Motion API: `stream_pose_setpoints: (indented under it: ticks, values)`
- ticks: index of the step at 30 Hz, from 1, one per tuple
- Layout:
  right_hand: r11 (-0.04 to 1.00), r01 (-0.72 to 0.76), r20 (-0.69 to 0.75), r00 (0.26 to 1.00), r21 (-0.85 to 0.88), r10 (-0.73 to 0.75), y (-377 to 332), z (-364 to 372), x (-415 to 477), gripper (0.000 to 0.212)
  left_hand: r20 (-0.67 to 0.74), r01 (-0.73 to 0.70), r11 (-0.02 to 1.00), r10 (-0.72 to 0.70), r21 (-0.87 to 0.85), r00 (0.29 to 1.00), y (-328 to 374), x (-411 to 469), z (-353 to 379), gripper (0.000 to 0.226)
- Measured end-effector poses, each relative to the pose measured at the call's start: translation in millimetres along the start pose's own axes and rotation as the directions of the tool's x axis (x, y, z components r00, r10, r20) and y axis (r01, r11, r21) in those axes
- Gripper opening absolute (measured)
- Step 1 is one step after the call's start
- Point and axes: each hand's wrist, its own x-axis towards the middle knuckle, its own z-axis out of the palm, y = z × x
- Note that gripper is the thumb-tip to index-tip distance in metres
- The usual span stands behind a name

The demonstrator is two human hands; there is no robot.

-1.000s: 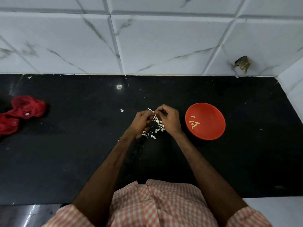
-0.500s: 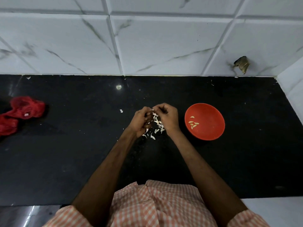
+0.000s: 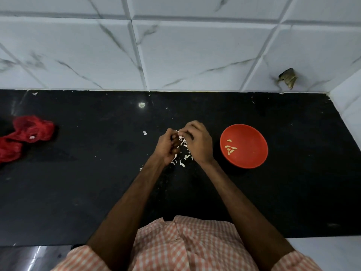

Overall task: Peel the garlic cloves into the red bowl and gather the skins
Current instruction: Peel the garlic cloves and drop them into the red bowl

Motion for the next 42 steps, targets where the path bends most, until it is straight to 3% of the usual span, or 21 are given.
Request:
stream_pose_setpoints:
  ticks: [2,3,5,8,14,18,23,32,34,36,38,40,42]
  values:
    - [0.974,0.133,0.021,0.991,-0.182,-0.131,3.6,0.1,0.0,0.015,-0.011,0.004,1.0,-0.004,0.023,1.0,-1.1,-0.6,0.3,0.036]
    - [0.983,0.09,0.022,0.996,-0.161,-0.088,4.4,0.4,0.2,0.014,-0.012,0.003,0.999,-0.002,0.035,1.0,-0.6,-1.4,0.7,0.036]
    - [0.988,-0.15,0.019,0.989,0.03,0.15,5.4,2.5,1.3,0.006,0.001,-0.009,0.997,0.009,0.075,1.0,0.8,-2.2,0.5,0.036]
    - [0.865,-0.422,0.124,0.907,0.27,0.403,9.0,4.5,1.3,0.003,0.017,-0.022,0.993,0.021,0.113,1.0,0.1,-2.3,-0.5,0.037]
    - [0.738,-0.545,0.184,0.835,0.397,0.518,0.6,16.7,-8.4,0.009,-0.009,-0.02,1.0,0.02,-0.016,1.0,-0.5,-1.3,0.7,0.039]
    - [0.821,-0.485,0.149,0.874,0.301,0.462,-3.3,14.0,-6.5,0.01,-0.015,-0.047,0.998,0.047,0.037,0.999,1.3,-1.8,2.5,0.04]
    - [0.858,-0.412,0.089,0.91,0.306,0.405,-5.2,2.7,-1.5,0.01,-0.039,-0.092,0.991,0.096,0.094,0.995,0.4,-4.3,4.9,0.039]
    - [0.968,-0.182,0.101,0.981,0.171,0.166,-5.3,3.5,-4.0,0.009,-0.076,-0.128,0.982,0.14,0.141,0.987,-3.6,1.2,-1.2,0.033]
    - [0.966,-0.196,0.099,0.978,0.169,0.181,-6.8,3.9,-1.7,0.008,-0.06,-0.122,0.983,0.131,0.136,0.99,-1.9,-0.3,-0.9,0.033]
    - [0.88,-0.374,0.157,0.927,0.292,0.342,-8.5,0.2,2.9,0.006,-0.032,-0.109,0.984,0.115,0.141,0.993,0.2,-1.7,-1.1,0.037]
    - [0.674,-0.588,0.301,0.808,0.447,0.506,-7.3,-5.0,7.0,0.006,-0.003,-0.102,0.986,0.103,0.129,0.995,1.5,-2.5,-2.7,0.039]
    - [0.512,-0.677,0.378,0.728,0.528,0.572,-4.3,-8.5,6.7,0.006,0.02,-0.1,0.99,0.099,0.104,0.995,1.4,-1.6,-4.7,0.038]
    - [0.446,-0.706,0.407,0.693,0.551,0.594,-4.3,-8.8,5.4,0.007,0.014,-0.105,0.99,0.104,0.098,0.994,1.8,-1.7,-5.9,0.037]
